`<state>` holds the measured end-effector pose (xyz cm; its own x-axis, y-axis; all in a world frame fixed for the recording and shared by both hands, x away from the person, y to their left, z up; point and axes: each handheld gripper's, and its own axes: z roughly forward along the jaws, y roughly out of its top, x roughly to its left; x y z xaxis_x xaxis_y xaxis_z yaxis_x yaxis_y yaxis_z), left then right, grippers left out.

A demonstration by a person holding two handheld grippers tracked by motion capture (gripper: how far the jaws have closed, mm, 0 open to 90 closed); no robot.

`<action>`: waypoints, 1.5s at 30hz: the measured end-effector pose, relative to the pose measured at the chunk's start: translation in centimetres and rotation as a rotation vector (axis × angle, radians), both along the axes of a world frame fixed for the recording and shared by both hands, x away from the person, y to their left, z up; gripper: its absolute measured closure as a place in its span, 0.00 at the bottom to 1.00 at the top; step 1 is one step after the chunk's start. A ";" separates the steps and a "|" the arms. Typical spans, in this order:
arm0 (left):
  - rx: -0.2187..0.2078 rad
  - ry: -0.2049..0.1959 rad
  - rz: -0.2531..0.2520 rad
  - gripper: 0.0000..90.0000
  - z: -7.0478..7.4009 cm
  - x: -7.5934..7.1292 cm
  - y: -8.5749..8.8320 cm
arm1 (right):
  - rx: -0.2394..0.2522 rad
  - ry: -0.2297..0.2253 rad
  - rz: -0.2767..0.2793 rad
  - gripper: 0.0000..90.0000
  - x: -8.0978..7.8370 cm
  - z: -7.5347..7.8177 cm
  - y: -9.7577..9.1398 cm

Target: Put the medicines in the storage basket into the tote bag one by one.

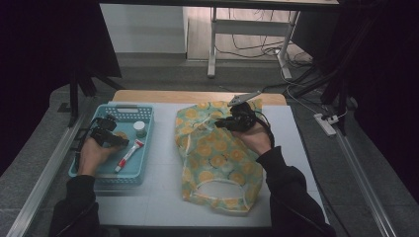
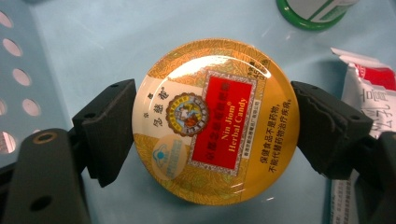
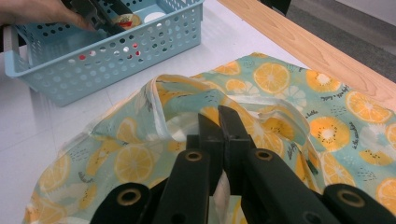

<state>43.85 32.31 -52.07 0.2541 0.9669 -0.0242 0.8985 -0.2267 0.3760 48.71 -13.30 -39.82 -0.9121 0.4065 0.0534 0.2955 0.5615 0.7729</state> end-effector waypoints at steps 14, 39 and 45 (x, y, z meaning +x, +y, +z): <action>-0.055 -0.039 0.027 0.23 0.9 -0.4 0.6 | 0.004 0.000 -0.003 1.00 0.0 0.0 0.0; -0.133 -0.152 -0.136 0.23 6.0 -3.0 -0.5 | 0.011 -0.002 -0.015 1.00 0.3 0.0 -0.2; -0.145 -0.163 -0.155 0.23 6.8 -3.8 -0.7 | 0.011 -0.004 -0.014 1.00 0.3 0.1 -0.1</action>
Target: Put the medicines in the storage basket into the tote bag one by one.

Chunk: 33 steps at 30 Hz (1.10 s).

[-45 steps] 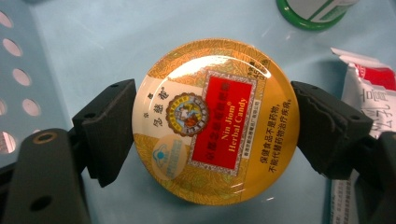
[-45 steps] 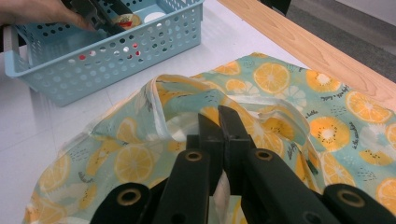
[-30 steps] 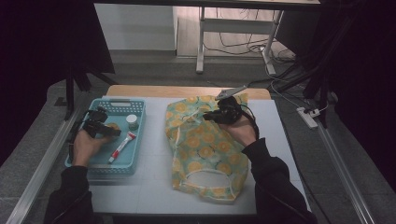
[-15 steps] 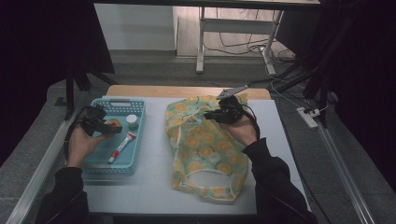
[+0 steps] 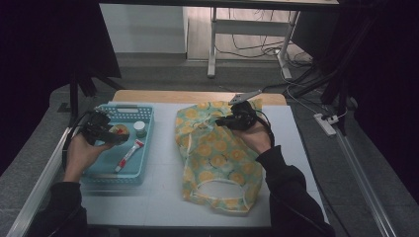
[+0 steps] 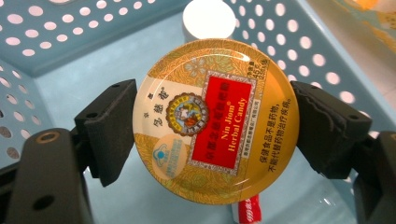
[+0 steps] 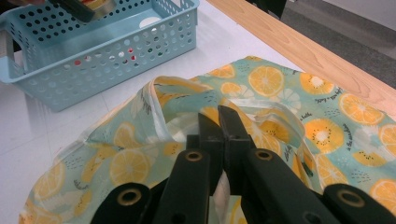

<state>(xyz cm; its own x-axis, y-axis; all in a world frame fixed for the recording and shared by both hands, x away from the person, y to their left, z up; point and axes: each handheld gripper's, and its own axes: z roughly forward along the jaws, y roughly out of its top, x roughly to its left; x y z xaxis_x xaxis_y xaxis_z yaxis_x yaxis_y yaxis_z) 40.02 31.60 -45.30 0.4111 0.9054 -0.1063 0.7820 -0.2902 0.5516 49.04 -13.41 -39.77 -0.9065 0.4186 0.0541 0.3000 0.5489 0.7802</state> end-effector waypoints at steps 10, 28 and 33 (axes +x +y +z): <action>-0.021 -0.028 -0.066 0.23 1.4 -1.3 -1.5 | 0.006 0.004 0.000 1.00 0.0 -0.2 0.0; -0.055 -0.053 -0.209 0.23 3.3 -2.6 -6.1 | 0.012 0.000 -0.011 1.00 0.2 -0.5 -0.5; -0.060 -0.052 -0.250 0.23 3.5 -2.7 -7.6 | 0.013 -0.001 -0.012 1.00 0.2 -0.6 -0.5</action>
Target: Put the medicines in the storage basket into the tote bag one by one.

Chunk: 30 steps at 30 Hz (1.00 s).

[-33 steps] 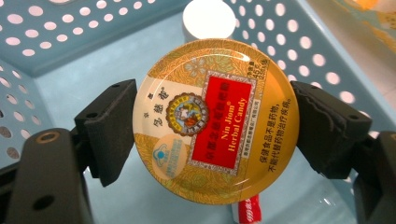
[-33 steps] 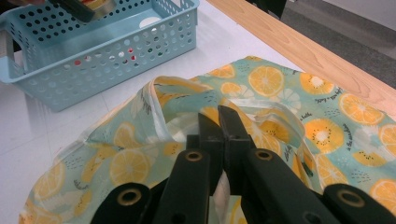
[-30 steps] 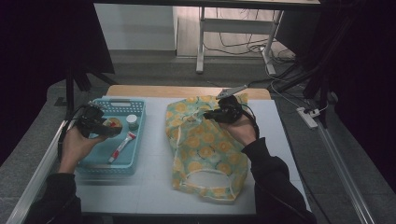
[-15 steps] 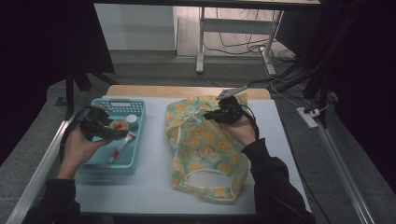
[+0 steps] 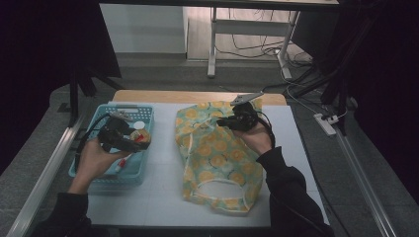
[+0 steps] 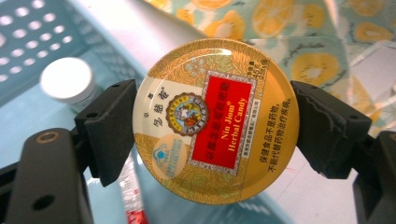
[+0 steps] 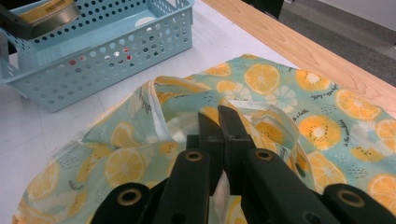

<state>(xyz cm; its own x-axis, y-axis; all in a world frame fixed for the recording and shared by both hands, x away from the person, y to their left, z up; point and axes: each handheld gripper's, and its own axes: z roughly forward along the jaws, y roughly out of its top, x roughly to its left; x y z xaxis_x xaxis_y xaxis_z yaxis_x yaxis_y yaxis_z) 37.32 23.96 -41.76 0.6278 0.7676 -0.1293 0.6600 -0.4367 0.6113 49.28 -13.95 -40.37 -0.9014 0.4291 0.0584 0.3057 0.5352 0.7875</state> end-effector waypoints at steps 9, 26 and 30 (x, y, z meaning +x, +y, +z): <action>0.002 -0.005 -0.066 0.23 0.4 -0.1 -2.5 | -0.002 0.005 0.000 1.00 0.0 -0.1 0.2; 0.006 -0.015 -0.189 0.23 1.1 -0.6 -7.9 | -0.007 0.002 -0.005 1.00 0.3 -0.5 0.4; -0.004 -0.018 -0.220 0.23 1.1 -0.4 -9.3 | -0.010 0.000 -0.004 1.00 0.4 -0.6 0.4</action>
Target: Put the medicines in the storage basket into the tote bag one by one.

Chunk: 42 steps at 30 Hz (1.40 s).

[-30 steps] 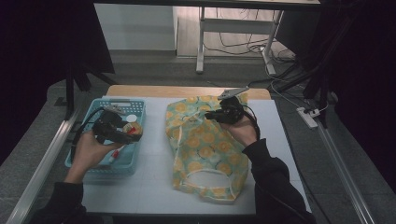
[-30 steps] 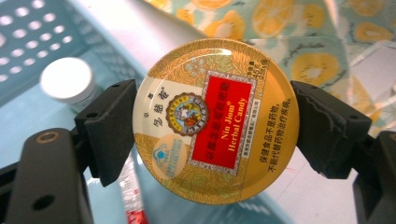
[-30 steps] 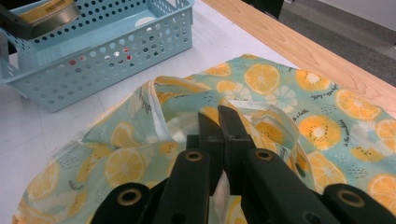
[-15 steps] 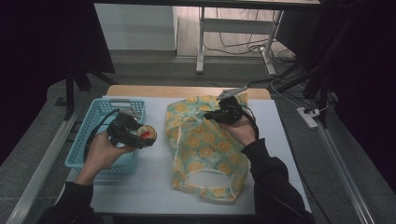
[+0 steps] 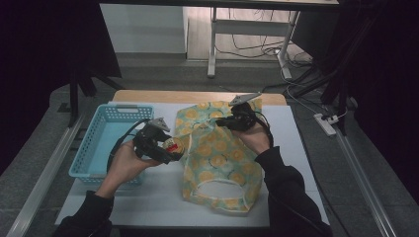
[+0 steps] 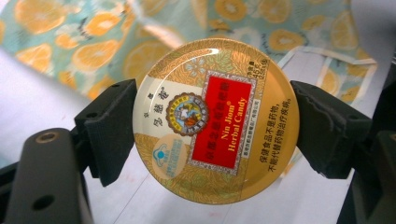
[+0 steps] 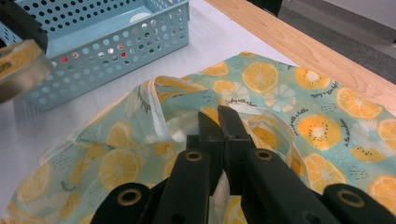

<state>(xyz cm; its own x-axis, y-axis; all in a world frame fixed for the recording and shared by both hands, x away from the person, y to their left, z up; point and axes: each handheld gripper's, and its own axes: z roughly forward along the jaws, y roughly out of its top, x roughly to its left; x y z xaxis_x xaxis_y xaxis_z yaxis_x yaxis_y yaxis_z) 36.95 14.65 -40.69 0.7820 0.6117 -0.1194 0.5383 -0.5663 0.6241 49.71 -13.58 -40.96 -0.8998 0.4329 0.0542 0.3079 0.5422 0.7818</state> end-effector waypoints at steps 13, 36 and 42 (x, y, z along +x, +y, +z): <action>-0.006 -0.002 -0.086 0.23 -0.2 1.3 -4.6 | 0.014 0.010 -0.006 1.00 0.4 -0.1 -0.1; 0.026 -0.024 -0.112 0.23 -3.9 5.3 -10.6 | 0.007 0.013 -0.016 1.00 0.7 -0.4 0.1; 0.006 -0.028 -0.120 0.23 -5.1 6.3 -11.0 | 0.008 0.020 -0.029 1.00 1.0 -0.8 0.1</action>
<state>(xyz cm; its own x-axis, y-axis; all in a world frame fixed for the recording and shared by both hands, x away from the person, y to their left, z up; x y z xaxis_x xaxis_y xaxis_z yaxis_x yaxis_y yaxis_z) 43.29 3.68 -45.83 0.8525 0.5144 -0.0928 0.4488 -0.6294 0.6343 50.72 -13.48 -41.78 -0.8855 0.4585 0.0759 0.3394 0.5266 0.7794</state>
